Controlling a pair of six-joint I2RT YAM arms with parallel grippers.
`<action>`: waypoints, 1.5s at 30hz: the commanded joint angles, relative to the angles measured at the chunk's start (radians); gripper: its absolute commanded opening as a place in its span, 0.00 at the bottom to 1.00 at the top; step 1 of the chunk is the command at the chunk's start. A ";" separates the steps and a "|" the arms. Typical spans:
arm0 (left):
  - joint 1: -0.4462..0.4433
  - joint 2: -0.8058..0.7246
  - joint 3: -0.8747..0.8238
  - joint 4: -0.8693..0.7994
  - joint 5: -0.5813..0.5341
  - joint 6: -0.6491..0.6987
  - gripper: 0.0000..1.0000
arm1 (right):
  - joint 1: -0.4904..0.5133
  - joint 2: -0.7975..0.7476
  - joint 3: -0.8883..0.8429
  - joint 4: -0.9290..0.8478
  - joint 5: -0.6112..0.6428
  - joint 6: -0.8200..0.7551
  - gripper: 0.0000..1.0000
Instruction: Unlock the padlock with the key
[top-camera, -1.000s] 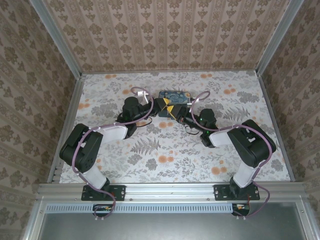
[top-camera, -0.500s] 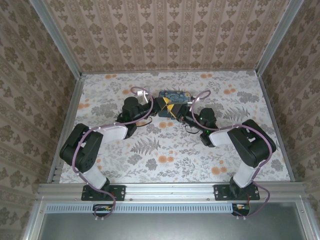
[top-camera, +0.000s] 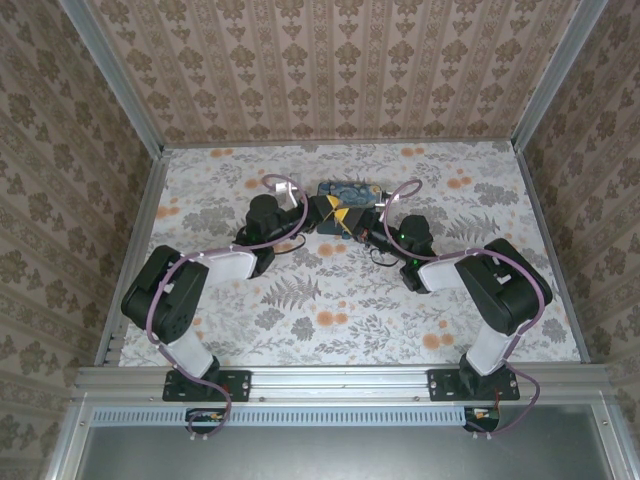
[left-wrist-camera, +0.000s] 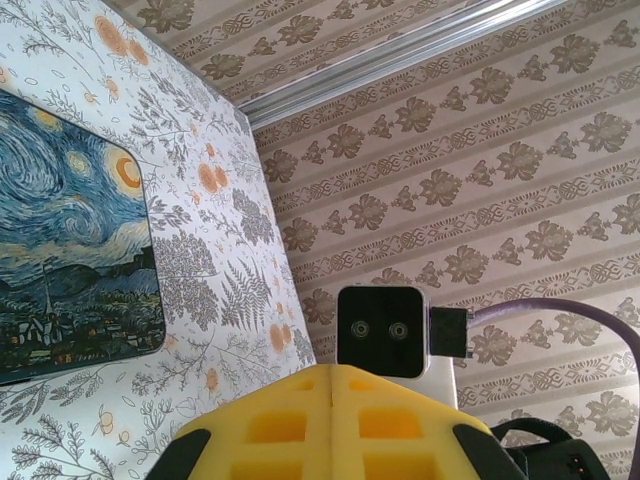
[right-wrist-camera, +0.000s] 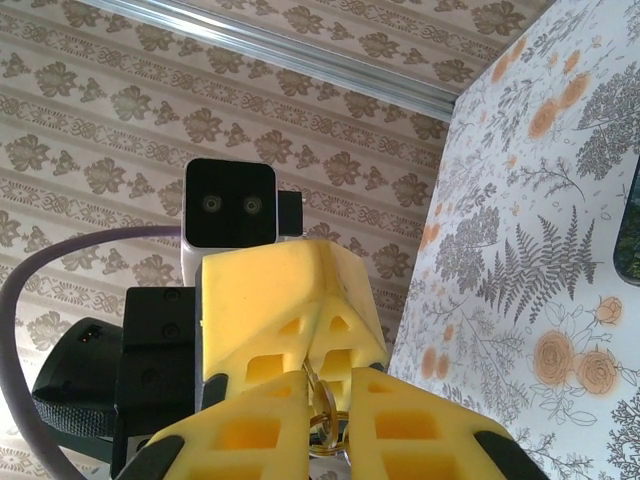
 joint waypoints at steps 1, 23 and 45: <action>-0.009 0.008 -0.023 0.051 -0.008 -0.014 0.00 | -0.007 0.011 0.015 0.039 0.024 -0.001 0.02; -0.014 0.007 -0.018 0.062 -0.012 -0.025 0.00 | -0.054 0.017 -0.011 0.037 0.014 0.019 0.53; -0.015 0.012 0.002 0.050 -0.007 -0.023 0.00 | -0.039 0.049 0.056 0.039 -0.072 -0.001 0.36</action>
